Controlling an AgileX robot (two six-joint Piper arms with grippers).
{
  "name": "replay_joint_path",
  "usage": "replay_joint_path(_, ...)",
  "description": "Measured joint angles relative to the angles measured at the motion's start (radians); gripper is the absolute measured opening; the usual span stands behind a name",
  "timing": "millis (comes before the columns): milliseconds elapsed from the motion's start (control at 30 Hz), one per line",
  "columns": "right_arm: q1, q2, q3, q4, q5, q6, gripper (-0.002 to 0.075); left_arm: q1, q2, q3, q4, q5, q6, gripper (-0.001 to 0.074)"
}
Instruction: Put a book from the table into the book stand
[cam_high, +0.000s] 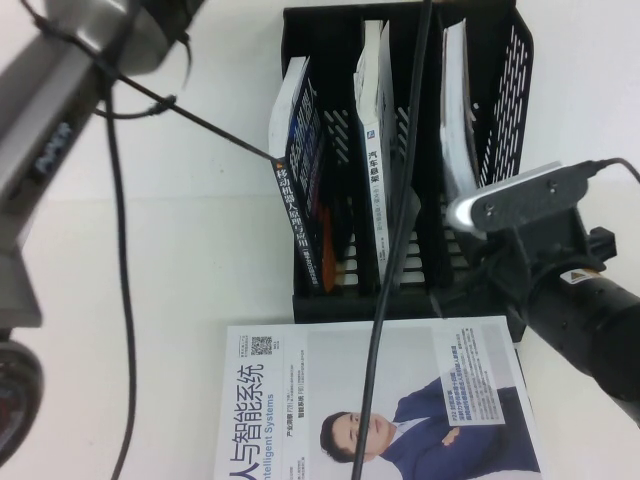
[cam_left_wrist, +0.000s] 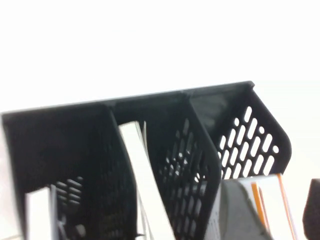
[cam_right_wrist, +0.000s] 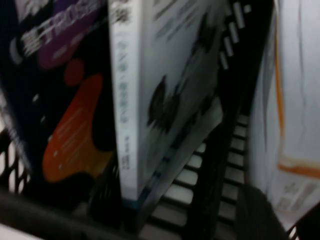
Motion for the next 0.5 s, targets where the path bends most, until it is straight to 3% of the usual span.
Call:
replay_joint_path(333, 0.0, 0.002, -0.034, -0.012, -0.044, 0.205, 0.0143, 0.0, -0.11, -0.002, 0.058, 0.059, 0.04, 0.0091)
replay_joint_path(500, -0.023, 0.029, -0.103, 0.078, -0.011, 0.123, 0.014, 0.0, -0.185, -0.002, 0.097, 0.095, 0.044, 0.0013)
